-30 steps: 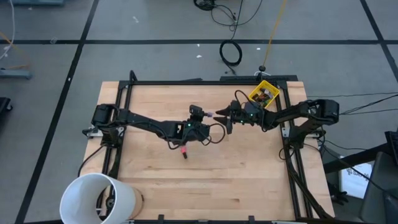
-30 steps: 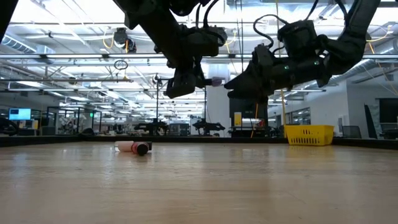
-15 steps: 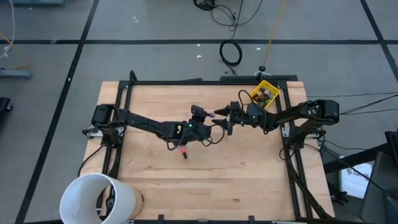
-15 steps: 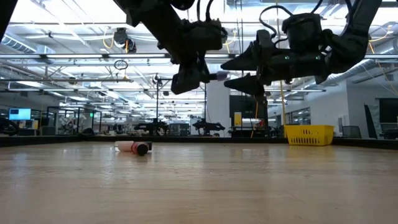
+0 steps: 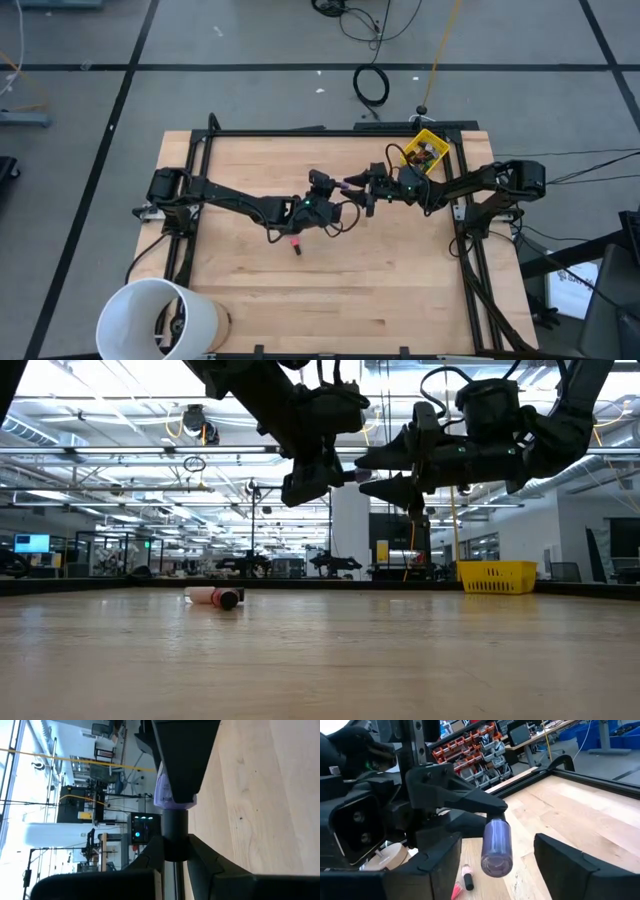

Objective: Pick & Place Nail Polish
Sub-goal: Put the light blue nail polish bottle into the yellow bin

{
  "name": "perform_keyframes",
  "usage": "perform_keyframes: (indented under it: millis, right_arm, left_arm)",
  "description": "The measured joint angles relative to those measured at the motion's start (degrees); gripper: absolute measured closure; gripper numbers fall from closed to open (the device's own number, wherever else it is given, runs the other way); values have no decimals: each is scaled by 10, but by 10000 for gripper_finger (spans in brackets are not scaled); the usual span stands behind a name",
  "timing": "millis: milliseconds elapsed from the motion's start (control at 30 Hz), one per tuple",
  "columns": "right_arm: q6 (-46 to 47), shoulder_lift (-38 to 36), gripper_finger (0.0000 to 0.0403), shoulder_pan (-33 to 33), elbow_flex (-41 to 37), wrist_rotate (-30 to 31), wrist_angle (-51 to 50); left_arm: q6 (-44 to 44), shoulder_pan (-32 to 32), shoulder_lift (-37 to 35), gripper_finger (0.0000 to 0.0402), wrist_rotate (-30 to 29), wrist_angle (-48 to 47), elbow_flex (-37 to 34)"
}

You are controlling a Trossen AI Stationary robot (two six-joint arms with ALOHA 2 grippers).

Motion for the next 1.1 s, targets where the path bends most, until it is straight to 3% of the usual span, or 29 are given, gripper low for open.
perform_keyframes:
  millis: [833, 1100]
  right_arm:
    - [-27, 0, 335, 0, 0, -3, -1]
    - [-32, 0, 337, -1, 0, -15, -1]
  left_arm:
    - [-19, 0, 0, 356, 9, -4, 0]
    - [-32, -6, 0, 340, 9, -4, 0]
